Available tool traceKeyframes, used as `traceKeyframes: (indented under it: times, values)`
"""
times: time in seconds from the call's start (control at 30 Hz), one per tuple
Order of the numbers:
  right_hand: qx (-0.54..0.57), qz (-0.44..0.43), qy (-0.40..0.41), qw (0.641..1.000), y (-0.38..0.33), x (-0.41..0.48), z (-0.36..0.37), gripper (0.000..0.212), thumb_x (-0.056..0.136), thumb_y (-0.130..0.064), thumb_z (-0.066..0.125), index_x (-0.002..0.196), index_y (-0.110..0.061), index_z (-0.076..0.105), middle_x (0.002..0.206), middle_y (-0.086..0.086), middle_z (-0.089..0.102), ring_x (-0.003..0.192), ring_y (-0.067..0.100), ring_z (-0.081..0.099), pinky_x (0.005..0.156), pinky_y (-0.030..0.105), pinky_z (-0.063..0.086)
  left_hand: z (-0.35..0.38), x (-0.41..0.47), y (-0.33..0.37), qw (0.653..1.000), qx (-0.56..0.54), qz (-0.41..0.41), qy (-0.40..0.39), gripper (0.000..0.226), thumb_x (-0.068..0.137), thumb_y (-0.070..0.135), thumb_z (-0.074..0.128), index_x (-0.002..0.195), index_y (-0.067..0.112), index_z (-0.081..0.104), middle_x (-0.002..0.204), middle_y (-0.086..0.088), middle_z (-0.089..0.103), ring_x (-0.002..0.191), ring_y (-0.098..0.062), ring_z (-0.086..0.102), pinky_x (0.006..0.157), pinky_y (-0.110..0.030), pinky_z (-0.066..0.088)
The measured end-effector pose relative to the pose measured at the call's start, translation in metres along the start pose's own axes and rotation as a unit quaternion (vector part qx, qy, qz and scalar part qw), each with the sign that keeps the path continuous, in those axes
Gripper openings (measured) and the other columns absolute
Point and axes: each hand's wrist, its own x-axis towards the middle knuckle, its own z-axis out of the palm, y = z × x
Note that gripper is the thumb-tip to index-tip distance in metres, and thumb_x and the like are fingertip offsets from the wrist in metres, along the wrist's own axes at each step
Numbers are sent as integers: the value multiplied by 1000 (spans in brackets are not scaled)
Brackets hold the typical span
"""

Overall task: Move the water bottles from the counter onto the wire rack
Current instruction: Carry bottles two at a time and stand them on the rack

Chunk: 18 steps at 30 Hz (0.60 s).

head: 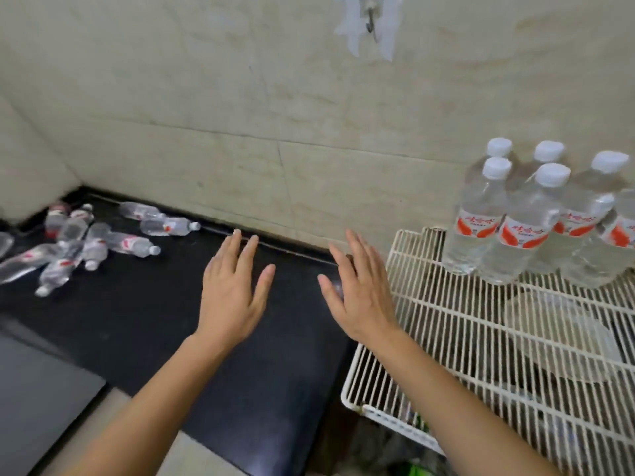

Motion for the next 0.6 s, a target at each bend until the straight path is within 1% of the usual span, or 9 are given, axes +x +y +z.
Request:
traceKeyframes:
  times: [0.1, 0.27, 0.33, 0.4, 0.47, 0.6]
  values:
    - [2, -16, -22, 1000, -41, 6, 18, 62, 105, -49, 38, 157, -18, 32, 169, 13, 14, 157, 29, 12, 127, 49, 13, -23, -12, -52, 1000, 18, -11, 13, 61, 101, 47, 39, 146, 6, 46, 158, -23, 34, 145, -41, 35, 113, -56, 36]
    - [-17, -40, -23, 999, -129, 27, 60, 60, 105, -48, 37, 159, -23, 28, 169, 14, 9, 157, 29, 8, 127, 48, 9, -64, -28, -152, 999, 21, -22, 44, 60, 101, 46, 41, 144, 6, 49, 158, -23, 34, 142, -43, 39, 111, -56, 37]
    - [-32, -52, -20, 998, -168, 37, 84, 59, 105, -46, 39, 159, -24, 28, 169, 15, 10, 157, 30, 8, 127, 50, 10, -80, -37, -200, 999, 21, -18, 45, 60, 101, 47, 40, 144, 6, 49, 157, -23, 35, 143, -42, 38, 111, -57, 38]
    - [-38, -49, -17, 998, -207, 47, 108, 60, 105, -45, 41, 160, -23, 28, 169, 16, 11, 157, 29, 7, 126, 51, 12, -97, -45, -248, 999, 19, -24, 39, 61, 101, 48, 38, 146, 9, 48, 159, -20, 33, 145, -38, 35, 112, -55, 37]
    - [-29, -40, -22, 999, -244, 58, 132, 61, 105, -45, 41, 160, -22, 27, 169, 16, 11, 157, 28, 6, 126, 51, 12, -114, -54, -294, 998, 24, -29, 44, 60, 100, 48, 38, 145, 10, 49, 159, -18, 33, 144, -37, 36, 110, -53, 37]
    - [-8, -47, -46, 998, -311, 73, 175, 65, 104, -47, 41, 161, -21, 23, 169, 14, 10, 157, 27, 8, 127, 49, 12, -140, -63, -374, 998, 27, -55, 31, 62, 100, 50, 36, 146, 9, 48, 158, -19, 34, 144, -37, 38, 110, -56, 40]
